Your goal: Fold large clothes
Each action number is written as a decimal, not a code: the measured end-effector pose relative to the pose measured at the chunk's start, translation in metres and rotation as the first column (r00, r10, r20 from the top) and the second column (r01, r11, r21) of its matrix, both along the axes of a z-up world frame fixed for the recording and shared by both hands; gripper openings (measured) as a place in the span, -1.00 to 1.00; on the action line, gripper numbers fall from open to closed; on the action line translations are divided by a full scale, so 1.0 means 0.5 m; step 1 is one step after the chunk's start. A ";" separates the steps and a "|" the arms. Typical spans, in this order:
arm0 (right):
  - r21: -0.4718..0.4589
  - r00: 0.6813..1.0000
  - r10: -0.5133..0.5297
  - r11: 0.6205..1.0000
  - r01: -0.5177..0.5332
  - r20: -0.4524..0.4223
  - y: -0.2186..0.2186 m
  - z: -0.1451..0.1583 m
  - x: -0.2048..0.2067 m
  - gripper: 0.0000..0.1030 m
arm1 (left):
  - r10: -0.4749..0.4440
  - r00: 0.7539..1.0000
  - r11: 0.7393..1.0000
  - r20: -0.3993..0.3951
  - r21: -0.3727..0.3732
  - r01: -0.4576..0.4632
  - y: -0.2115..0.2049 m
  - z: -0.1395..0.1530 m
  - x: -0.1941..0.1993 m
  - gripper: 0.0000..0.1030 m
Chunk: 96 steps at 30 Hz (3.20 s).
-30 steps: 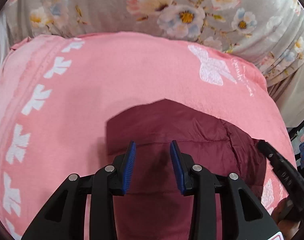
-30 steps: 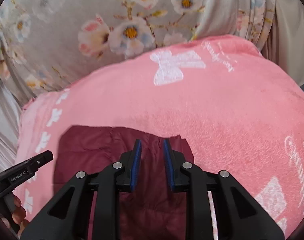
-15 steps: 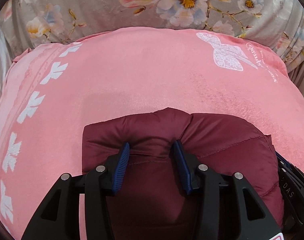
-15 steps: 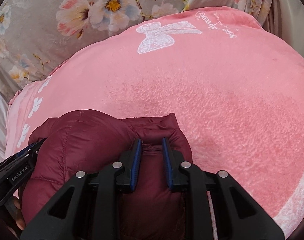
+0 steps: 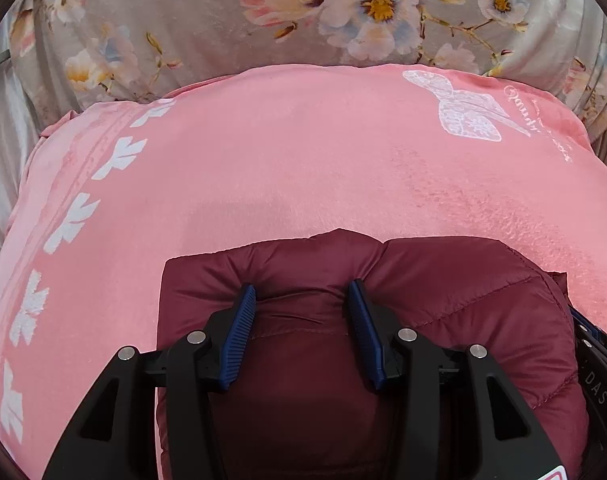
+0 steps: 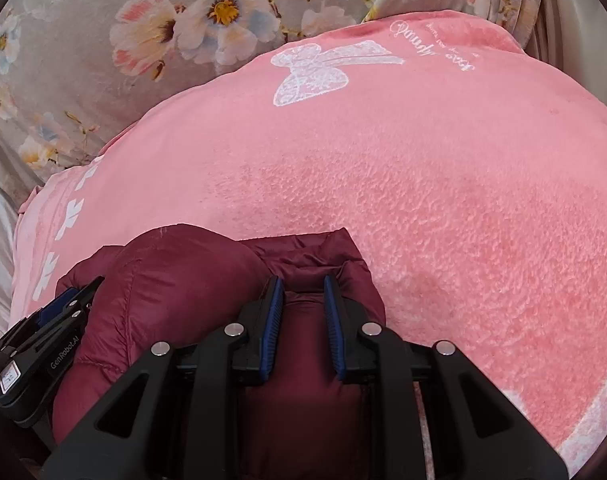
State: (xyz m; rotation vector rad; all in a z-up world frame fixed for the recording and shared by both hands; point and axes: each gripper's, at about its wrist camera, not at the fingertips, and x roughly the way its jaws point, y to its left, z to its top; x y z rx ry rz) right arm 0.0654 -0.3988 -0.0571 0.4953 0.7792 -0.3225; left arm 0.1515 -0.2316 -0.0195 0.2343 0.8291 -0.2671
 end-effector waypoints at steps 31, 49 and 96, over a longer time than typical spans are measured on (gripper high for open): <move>0.122 0.990 0.106 0.986 -0.117 0.090 0.092 0.073 -0.350 -0.91 | -0.228 0.942 0.973 -0.247 -0.024 0.229 0.237 -0.020 -0.368 0.26; 0.089 0.987 0.102 0.990 -0.113 0.126 0.089 0.109 -0.376 -0.95 | -0.211 0.939 0.977 -0.273 -0.095 0.192 0.256 0.023 -0.360 -0.19; 0.220 0.991 0.045 0.973 -0.072 0.127 0.000 0.110 -0.288 0.52 | -0.204 0.954 0.956 -0.221 -0.253 0.146 0.235 0.141 -0.172 0.68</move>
